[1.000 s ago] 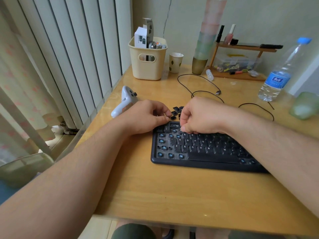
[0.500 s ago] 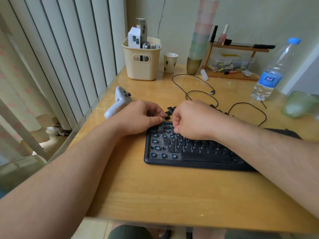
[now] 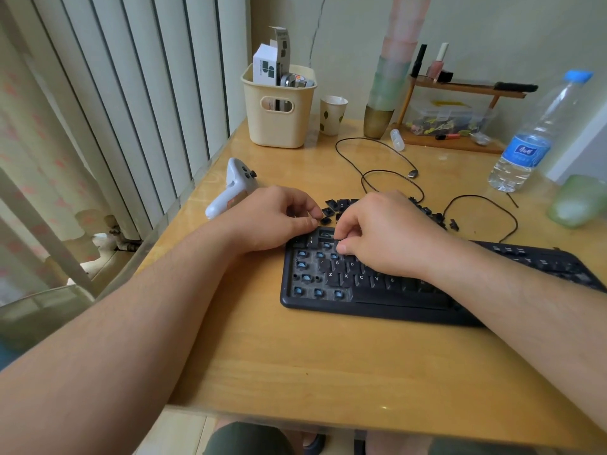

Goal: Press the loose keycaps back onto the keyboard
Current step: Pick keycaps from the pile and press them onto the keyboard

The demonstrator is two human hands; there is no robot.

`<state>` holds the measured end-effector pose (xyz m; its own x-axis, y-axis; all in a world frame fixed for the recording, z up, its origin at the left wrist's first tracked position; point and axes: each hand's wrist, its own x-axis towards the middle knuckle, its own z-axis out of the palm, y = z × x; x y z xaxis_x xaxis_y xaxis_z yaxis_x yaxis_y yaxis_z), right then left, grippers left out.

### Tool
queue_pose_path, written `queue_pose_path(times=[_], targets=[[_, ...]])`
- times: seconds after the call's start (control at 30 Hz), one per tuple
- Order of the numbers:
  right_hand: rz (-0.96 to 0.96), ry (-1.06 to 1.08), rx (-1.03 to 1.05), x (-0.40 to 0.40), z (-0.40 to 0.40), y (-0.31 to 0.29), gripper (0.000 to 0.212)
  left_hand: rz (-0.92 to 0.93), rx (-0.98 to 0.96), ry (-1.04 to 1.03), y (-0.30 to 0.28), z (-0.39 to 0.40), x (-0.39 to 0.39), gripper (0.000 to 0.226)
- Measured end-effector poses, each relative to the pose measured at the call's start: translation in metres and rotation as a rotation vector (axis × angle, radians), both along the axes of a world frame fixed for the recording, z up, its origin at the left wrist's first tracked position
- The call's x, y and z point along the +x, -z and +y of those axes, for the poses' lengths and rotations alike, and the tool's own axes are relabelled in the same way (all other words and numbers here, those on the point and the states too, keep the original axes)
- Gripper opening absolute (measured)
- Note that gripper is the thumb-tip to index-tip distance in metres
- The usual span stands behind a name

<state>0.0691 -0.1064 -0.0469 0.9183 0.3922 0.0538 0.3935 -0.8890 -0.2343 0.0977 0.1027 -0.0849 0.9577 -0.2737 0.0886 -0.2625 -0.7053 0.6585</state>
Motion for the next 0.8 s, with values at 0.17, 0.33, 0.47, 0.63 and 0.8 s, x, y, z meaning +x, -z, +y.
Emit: queue_pose_path(times=[0.17,0.33,0.47,0.63,0.8], targets=[[0.026,0.042,0.108,0.005,-0.006,0.002,0.006,0.004,-0.002,0.004,-0.001,0.000,0.000,0.013],[0.069,0.038,0.084,0.006,-0.007,-0.002,0.008,0.015,-0.002,0.008,-0.001,-0.001,0.001,0.013],[0.090,0.036,0.064,0.009,-0.004,-0.006,0.011,0.012,-0.002,0.002,-0.002,-0.002,0.000,0.013],[0.072,-0.024,-0.060,0.008,0.003,-0.013,0.009,0.013,-0.005,0.002,-0.001,-0.001,0.000,0.011],[0.090,0.001,-0.098,0.010,0.008,-0.014,0.016,0.015,-0.009,0.007,0.000,-0.001,0.001,0.012]])
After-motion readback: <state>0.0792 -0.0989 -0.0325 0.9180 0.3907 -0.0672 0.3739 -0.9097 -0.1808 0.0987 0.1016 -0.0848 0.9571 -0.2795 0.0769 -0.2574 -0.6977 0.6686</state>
